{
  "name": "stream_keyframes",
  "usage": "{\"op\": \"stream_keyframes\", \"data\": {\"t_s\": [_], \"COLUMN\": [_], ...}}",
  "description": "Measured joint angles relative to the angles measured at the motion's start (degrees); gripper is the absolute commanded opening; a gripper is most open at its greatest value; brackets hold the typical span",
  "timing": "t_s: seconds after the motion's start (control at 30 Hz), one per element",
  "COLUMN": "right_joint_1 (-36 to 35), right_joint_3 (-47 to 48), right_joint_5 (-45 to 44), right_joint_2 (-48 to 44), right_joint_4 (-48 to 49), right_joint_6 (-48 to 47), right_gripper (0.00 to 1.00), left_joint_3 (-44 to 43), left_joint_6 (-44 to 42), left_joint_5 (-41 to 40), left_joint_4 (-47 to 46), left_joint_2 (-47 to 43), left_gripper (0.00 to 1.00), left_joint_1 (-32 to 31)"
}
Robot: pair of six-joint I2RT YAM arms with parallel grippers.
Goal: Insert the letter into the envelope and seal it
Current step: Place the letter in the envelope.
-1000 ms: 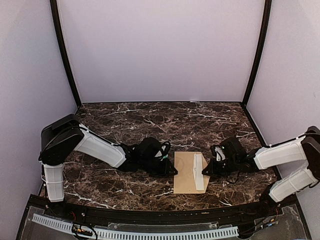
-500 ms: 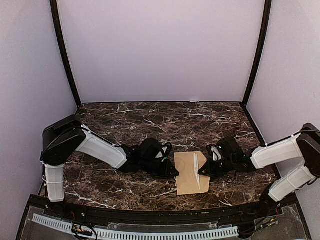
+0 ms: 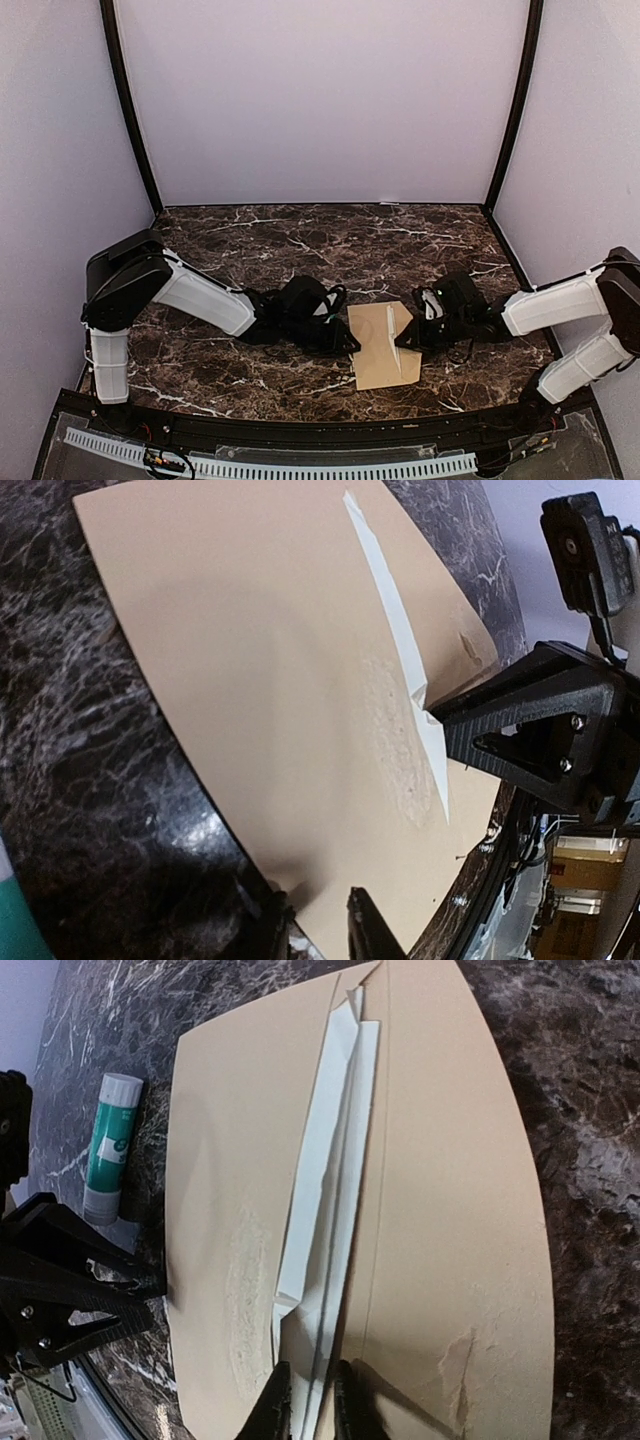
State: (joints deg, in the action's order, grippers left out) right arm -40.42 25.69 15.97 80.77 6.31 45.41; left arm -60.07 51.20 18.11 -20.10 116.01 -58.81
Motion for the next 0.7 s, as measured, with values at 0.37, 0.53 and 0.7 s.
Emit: {"op": "stream_keyframes", "data": {"t_s": [0.37,0.53,0.7], "right_joint_1": [-0.15,-0.13,-0.07], "right_joint_3": [6.05,7.72,9.27], "right_joint_5": [-4.13,-5.53,-5.97], "right_joint_2": [-0.61,2.36,4.98], "right_joint_4": [-5.18,-5.77,-6.45], "right_joint_6": [-2.8,-3.23,-3.45], "right_gripper": [0.28,0.29,0.29], "left_joint_3": [-1.46,-1.79,-2.64], "left_joint_6": [-1.77,-2.34,-2.97], "left_joint_5": [-1.73,-1.99,-2.1], "left_joint_4": [2.73,3.08,3.93], "left_joint_2": [-0.63,-0.63,-0.37], "left_gripper": [0.35,0.37,0.32], "left_joint_1": [0.66,2.21,2.73]}}
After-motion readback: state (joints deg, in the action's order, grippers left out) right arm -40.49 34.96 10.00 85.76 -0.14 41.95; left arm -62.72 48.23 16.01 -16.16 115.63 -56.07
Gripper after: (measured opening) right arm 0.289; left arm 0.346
